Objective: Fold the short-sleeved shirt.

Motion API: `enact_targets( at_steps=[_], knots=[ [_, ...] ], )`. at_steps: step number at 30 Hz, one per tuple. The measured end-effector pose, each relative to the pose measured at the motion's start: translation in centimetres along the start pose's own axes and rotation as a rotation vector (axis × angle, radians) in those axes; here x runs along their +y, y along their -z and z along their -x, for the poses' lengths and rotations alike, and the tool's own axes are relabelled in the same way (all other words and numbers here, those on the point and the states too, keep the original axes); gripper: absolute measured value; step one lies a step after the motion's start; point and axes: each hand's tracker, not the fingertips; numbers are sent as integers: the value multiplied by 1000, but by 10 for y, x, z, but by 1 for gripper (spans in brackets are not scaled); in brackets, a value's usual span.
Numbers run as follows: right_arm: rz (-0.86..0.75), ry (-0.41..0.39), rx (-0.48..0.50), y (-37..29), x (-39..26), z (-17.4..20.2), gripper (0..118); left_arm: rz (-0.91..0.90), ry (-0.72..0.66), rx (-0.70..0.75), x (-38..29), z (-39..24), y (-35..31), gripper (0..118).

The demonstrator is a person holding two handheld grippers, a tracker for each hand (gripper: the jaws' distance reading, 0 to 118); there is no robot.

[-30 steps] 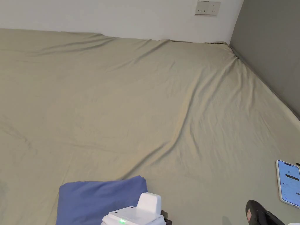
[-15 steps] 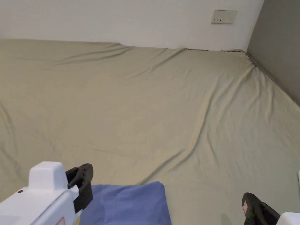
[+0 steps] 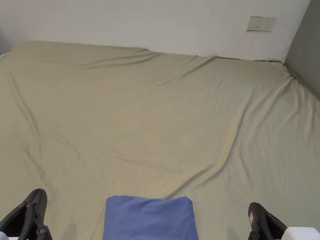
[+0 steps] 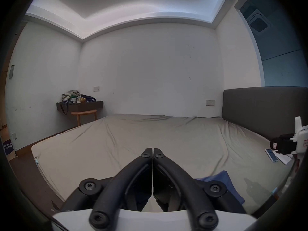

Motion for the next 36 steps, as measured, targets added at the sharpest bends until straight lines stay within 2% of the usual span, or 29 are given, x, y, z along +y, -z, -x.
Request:
enact_targets(
  at_steps=[2, 5, 9, 12, 13, 14, 17, 22, 25, 26, 29, 31, 33, 34, 35, 36],
  knots=[
    [-16, -17, -9, 1, 2, 4, 3, 8, -4, -9, 2, -1, 4, 0],
    [37, -17, 51, 20, 12, 12, 3, 29, -16, -24, 4, -2, 9, 0],
    [386, -23, 183, 87, 14, 31, 3, 83, -36, -31, 2, 0, 17, 0],
    [597, 55, 287, 131, -4, 41, 3, 156, -67, -37, -2, 4, 23, 0],
    [688, 53, 310, 144, -13, 45, 3, 188, -62, -24, -5, 5, 25, 0],
    [736, 47, 310, 153, -19, 49, 3, 212, -60, -23, -8, 7, 27, 0],
    [844, -46, 299, 167, -37, 65, 3, 271, -68, -15, -15, 12, 32, 0],
    [881, -51, 297, 171, -46, 76, 3, 406, -103, -16, -21, 23, 49, 0],
    [885, -71, 295, 172, -44, 78, 3, 577, -155, -94, -19, 32, 82, 0],
    [886, -75, 296, 171, -44, 78, 3, 636, -206, -172, -19, 38, 96, 0],
    [887, -76, 299, 172, -45, 78, 3, 848, -464, -419, -28, 56, 145, 1],
    [887, -69, 298, 172, -46, 77, 3, 1045, -594, -560, -47, 62, 176, 10],
    [885, -67, 297, 171, -47, 77, 3, 1123, -627, -614, -65, 58, 192, 13],
    [885, -66, 297, 171, -47, 77, 3, 1153, -633, -615, -74, 58, 200, 21],
    [885, -66, 297, 171, -47, 77, 3, 1168, -643, -639, -81, 58, 205, 42],
    [884, -64, 296, 171, -47, 76, 3, 1189, -670, -666, -90, 57, 210, 74]
  ],
)
